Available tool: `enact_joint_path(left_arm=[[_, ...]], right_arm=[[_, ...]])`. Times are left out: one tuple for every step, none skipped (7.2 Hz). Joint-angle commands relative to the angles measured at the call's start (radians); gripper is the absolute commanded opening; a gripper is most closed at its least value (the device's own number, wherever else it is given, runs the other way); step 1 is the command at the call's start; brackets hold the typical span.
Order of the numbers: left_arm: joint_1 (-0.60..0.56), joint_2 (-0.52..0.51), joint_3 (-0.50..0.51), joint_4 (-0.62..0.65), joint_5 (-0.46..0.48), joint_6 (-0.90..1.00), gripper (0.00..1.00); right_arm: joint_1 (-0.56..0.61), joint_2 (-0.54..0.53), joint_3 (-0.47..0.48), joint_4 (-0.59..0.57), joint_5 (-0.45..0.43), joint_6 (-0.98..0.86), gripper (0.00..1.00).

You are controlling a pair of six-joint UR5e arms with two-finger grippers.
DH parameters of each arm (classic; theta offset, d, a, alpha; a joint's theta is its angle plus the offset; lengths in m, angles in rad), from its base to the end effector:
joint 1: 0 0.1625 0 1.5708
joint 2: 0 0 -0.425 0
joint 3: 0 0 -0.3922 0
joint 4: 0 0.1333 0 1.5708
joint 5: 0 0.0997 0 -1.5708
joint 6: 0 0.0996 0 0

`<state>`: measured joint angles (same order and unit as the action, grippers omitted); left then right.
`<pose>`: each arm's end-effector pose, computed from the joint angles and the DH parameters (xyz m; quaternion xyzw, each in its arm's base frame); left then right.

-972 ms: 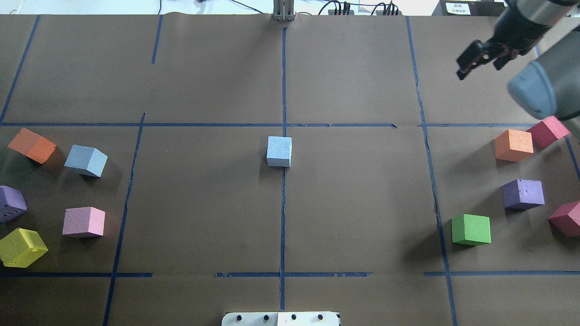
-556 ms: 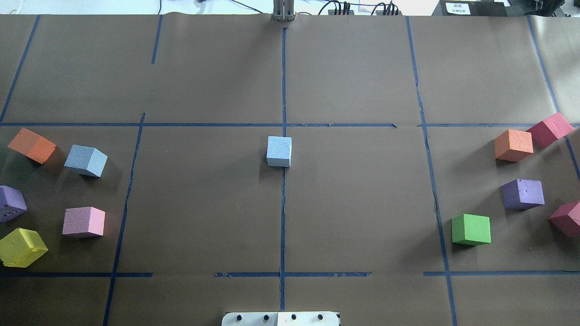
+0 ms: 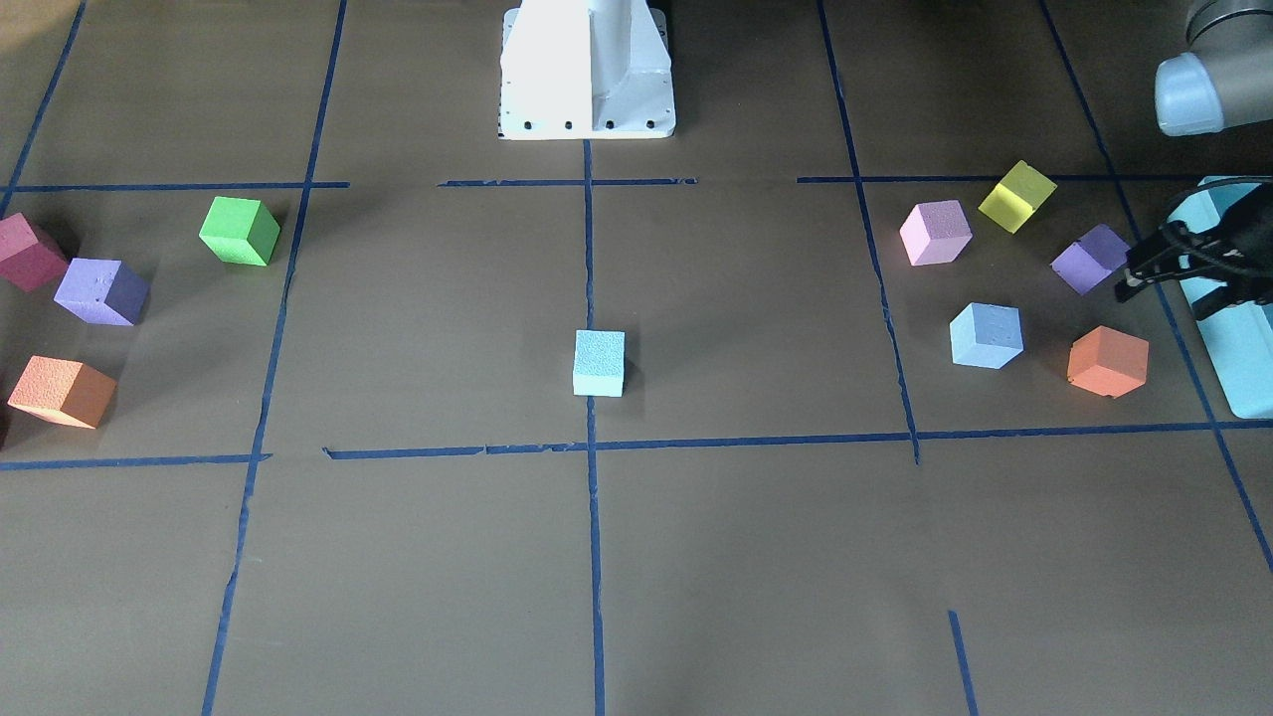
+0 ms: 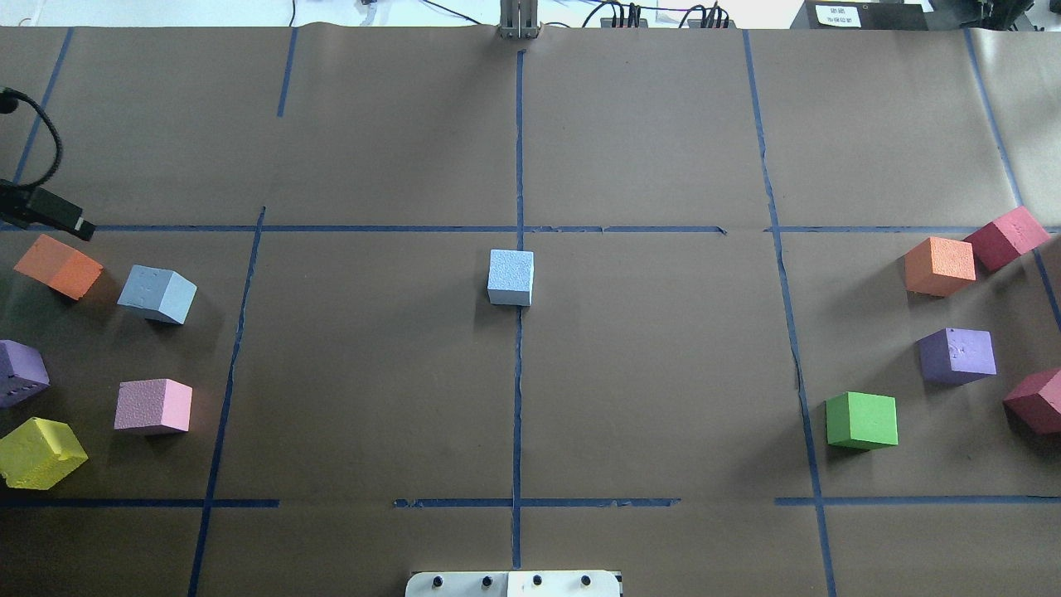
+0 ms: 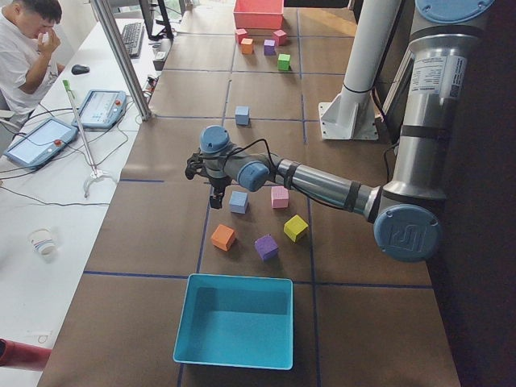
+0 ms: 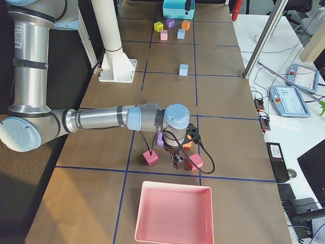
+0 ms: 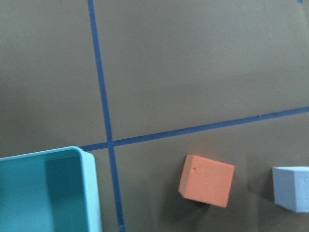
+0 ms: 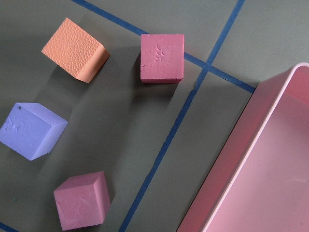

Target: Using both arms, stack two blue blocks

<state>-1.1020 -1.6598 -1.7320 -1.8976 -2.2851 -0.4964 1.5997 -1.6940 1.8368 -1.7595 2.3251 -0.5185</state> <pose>0.1843 -0.5146 0.4974 0.0806 0.4206 0.0871 0.8995 0.0776 -0.4302 0.6055 0.0790 -0.3602 -0.2171 0.9038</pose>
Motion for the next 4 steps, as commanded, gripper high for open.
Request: enact_joint_path(left_arm=[[0.160, -0.005, 0.037, -0.116, 0.136, -0.154, 1.00], [0.178, -0.008, 0.048, -0.124, 0.141, -0.177, 1.00], [0.180, -0.008, 0.070, -0.126, 0.141, -0.174, 1.00], [0.182, -0.009, 0.087, -0.126, 0.142, -0.175, 1.00]], right_arm=[[0.002, 0.000, 0.001, 0.000, 0.011, 0.005, 1.00], [0.002, 0.000, 0.001, 0.000, 0.016, 0.005, 1.00], [0.002, 0.000, 0.001, 0.000, 0.019, 0.005, 1.00], [0.002, 0.000, -0.001, 0.000, 0.019, 0.005, 1.00]])
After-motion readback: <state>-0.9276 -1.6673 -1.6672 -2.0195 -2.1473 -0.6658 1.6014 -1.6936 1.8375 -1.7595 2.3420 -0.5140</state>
